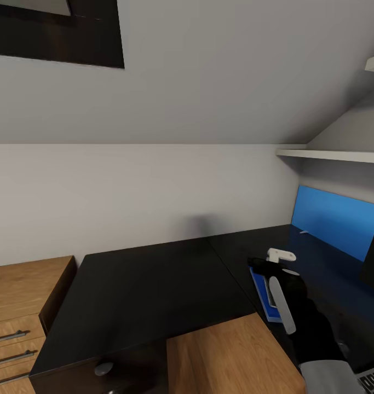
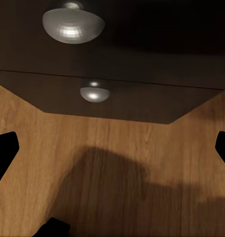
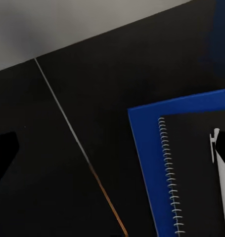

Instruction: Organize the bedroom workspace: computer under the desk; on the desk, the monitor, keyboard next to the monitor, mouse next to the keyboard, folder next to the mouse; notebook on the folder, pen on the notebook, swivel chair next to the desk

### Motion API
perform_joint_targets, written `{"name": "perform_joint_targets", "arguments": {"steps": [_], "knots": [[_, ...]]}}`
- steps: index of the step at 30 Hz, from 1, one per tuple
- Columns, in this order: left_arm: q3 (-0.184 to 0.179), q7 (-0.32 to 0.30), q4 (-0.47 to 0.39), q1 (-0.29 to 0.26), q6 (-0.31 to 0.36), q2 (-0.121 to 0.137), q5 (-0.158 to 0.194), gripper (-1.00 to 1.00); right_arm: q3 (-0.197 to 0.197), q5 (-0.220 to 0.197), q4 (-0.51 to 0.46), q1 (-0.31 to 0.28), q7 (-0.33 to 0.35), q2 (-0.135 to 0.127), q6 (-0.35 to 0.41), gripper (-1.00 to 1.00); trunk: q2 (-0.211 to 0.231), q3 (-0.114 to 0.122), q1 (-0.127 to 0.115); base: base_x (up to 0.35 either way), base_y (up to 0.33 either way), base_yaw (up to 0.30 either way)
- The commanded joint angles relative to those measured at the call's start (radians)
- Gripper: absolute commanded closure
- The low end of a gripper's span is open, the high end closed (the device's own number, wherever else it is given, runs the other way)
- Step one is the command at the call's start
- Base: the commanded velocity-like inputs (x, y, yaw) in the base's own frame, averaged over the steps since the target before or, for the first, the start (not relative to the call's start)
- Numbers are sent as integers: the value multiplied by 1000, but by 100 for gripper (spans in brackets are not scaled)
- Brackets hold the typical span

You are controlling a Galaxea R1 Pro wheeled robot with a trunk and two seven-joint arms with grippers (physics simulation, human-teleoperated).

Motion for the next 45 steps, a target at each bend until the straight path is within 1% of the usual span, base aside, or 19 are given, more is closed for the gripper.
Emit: {"name": "perform_joint_targets", "arguments": {"steps": [1, 6, 11, 14, 26, 30, 37, 42, 45], "knots": [[-8, 4, -2, -2, -7, 1, 9, -100, 1, -9, -1, -1, -8, 5, 1, -100, -1, -1, 0, 0, 0, 0], [-9, 4, -2, -2, -6, 1, 9, -100, 2, -10, 2, -1, -8, 8, -1, -100, -1, -1, 0, -90, 0, 0], [-9, 4, -2, -2, -6, 1, 9, -100, 3, -10, 8, -1, -8, 9, -1, -100, -1, -1, 0, -308, 0, 0], [-9, 4, -2, -2, -6, 1, 9, -100, 10, -10, 26, -1, -8, 9, -1, -100, -1, -1, 0, -332, 0, 0], [-9, 4, 0, -2, -6, 1, 9, -100, 17, -12, 37, -1, -7, 10, -2, -100, -1, -2, 0, -336, 0, 11], [-9, 4, 0, -2, -6, 1, 10, -100, 39, -12, 48, -1, -8, 10, -1, -100, -1, -6, 0, -335, 0, 107], [-9, 4, 6, -2, -6, 0, 10, -100, 59, -12, 58, -1, -7, 10, -2, -100, -1, -15, 0, -289, 0, 128], [-9, 6, 14, -2, -6, -1, 10, -100, 75, -8, 121, -1, -8, 11, -6, -100, -1, -22, 0, -240, 0, 108], [-9, 6, 45, -2, -6, -8, 9, -100, 93, -7, 134, -1, -8, 11, -8, -100, -1, -26, 0, -302, 0, 102]]}}
